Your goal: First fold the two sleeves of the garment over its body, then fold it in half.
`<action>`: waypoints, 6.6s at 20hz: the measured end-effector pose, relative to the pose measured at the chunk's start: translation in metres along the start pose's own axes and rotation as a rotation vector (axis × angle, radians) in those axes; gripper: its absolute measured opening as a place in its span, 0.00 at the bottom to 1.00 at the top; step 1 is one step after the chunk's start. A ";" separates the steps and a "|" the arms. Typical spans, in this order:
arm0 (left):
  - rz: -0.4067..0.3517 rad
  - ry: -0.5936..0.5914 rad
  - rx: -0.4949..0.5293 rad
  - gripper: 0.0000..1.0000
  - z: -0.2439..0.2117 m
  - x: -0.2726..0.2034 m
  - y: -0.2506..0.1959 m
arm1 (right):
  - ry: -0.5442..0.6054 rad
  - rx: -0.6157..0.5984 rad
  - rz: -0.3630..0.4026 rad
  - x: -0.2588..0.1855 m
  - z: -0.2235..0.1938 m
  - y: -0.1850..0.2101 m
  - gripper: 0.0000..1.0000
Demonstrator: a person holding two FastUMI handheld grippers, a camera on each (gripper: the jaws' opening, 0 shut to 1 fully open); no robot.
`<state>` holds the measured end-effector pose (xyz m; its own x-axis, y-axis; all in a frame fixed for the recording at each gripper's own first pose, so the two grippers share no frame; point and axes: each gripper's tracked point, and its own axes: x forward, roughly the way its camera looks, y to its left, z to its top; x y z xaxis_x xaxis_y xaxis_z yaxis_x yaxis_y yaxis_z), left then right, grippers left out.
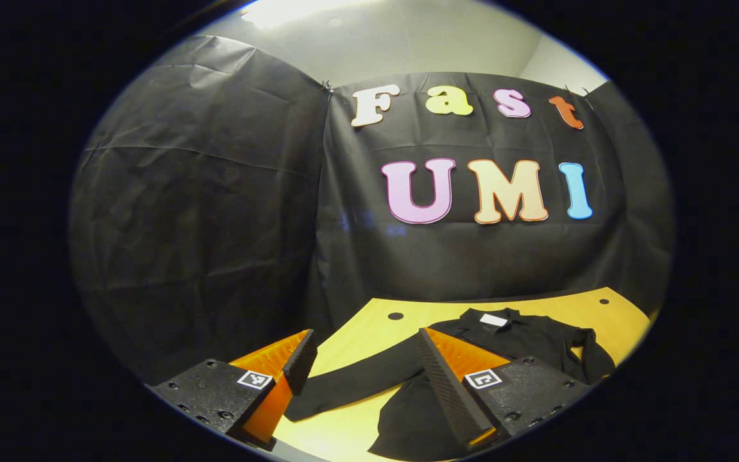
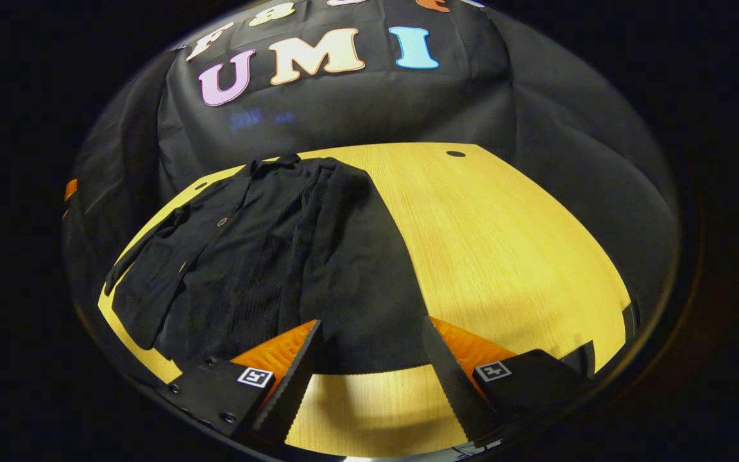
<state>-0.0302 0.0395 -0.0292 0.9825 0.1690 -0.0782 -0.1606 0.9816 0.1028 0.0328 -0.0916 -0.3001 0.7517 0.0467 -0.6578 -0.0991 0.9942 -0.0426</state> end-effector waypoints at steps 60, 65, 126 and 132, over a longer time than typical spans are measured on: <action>-0.011 0.117 -0.032 0.92 -0.045 0.018 0.010 | -0.188 -0.013 -0.035 -0.010 0.195 0.031 0.02; -0.049 0.153 -0.045 0.93 -0.060 0.031 0.014 | -0.229 -0.038 -0.022 0.002 0.243 0.072 0.02; 0.078 0.515 -0.054 0.95 -0.226 0.078 0.131 | -0.114 -0.507 0.295 0.216 0.320 0.476 1.00; 0.055 0.589 -0.045 0.95 -0.253 0.078 0.130 | -0.180 -0.464 0.287 0.196 0.343 0.465 1.00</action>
<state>0.0019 0.2023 -0.2729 0.7571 0.2277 -0.6124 -0.2265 0.9706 0.0809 0.3574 0.4132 -0.1907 0.7478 0.3646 -0.5548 -0.5608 0.7942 -0.2339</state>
